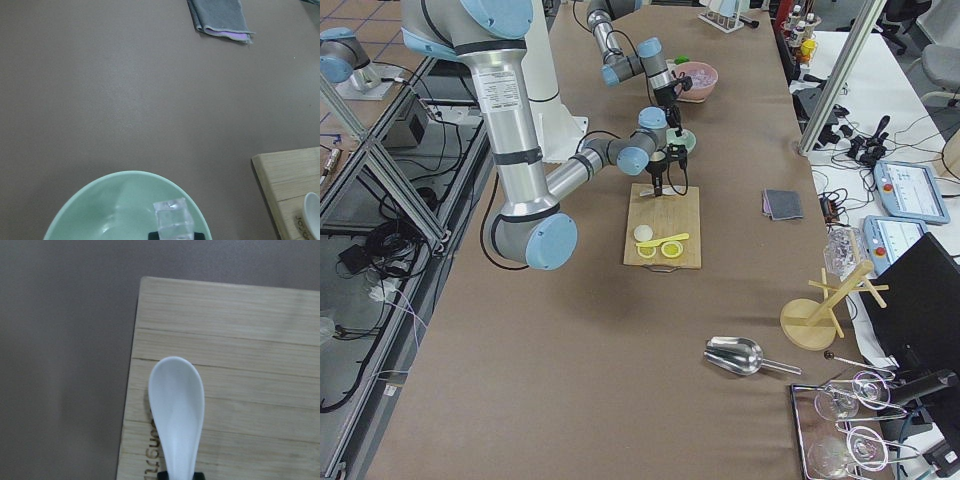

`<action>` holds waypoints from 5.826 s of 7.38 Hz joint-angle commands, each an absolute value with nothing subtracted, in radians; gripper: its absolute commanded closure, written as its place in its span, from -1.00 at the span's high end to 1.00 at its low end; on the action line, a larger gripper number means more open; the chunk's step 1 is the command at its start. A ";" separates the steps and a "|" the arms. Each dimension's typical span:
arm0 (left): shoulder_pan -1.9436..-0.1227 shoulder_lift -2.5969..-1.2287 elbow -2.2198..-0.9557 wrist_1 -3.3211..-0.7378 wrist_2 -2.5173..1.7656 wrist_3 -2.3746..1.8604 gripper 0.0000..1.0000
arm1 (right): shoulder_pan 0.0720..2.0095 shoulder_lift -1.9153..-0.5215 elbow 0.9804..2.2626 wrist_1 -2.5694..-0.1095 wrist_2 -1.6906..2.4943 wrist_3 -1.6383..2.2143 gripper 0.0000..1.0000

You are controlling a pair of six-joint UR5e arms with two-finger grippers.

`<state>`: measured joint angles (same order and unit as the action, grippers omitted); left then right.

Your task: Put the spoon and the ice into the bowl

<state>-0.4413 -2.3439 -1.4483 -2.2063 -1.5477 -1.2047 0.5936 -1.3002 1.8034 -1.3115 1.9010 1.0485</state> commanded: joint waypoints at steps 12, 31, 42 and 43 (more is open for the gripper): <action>-1.118 -1.893 -1.783 -2.092 -2.058 -0.630 0.96 | 0.599 -0.859 1.681 -1.530 1.944 1.157 -1.00; -1.489 -1.588 -1.618 -2.052 -2.062 -0.069 0.96 | 1.174 -1.362 1.830 -1.675 2.040 0.273 1.00; -1.548 -1.522 -1.726 -1.761 -2.359 -0.225 0.96 | 1.574 -1.554 1.618 -1.683 2.322 -0.161 1.00; -1.548 -1.497 -1.715 -1.773 -2.359 -0.216 0.96 | 1.572 -1.555 1.629 -1.683 2.329 -0.117 1.00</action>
<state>-1.5463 -1.5238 -1.7231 -1.7659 -2.3582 -0.2228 1.5730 -1.5564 1.6167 -1.6812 2.3143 -0.1546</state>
